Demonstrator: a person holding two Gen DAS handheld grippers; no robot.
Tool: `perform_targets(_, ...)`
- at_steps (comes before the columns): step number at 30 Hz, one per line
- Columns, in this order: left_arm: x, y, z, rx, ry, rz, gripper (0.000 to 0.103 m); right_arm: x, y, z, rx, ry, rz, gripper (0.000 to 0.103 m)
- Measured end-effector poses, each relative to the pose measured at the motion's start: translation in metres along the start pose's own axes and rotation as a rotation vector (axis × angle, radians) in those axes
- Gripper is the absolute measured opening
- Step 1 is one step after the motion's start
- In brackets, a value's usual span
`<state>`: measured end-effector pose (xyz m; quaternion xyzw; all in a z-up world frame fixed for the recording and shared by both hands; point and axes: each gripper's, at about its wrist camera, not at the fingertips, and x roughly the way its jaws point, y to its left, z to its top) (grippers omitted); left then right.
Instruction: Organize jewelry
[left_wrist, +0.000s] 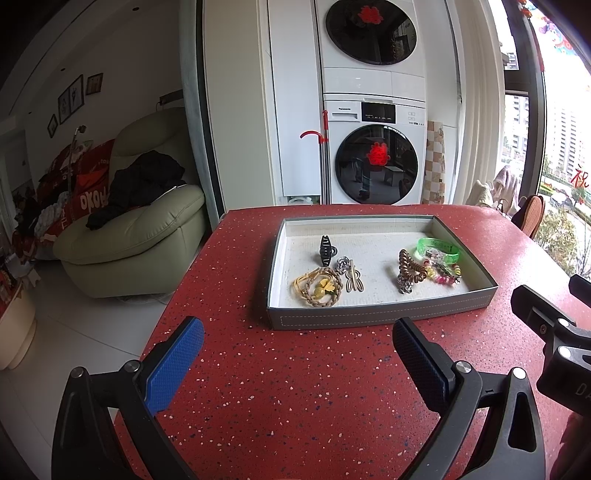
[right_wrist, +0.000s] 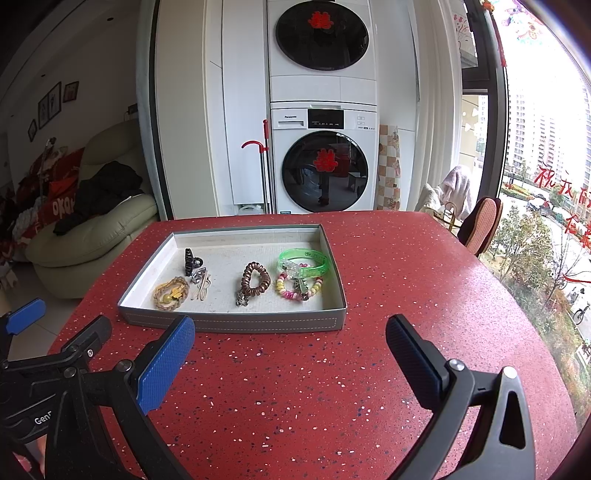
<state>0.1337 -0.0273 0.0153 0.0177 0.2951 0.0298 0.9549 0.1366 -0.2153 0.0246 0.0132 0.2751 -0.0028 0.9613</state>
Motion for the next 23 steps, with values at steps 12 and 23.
perform_targets(12, 0.0011, 0.0007, 0.0006, -0.006, 0.013, -0.011, 0.103, -0.0002, 0.0033, 0.0006, 0.000, 0.000, 0.000, 0.103)
perform_targets(23, 0.0003, -0.0005, 0.0006, 0.005, 0.003, 0.000, 0.103, -0.0003, 0.0017, 0.0000, 0.000, 0.000, 0.000, 0.103)
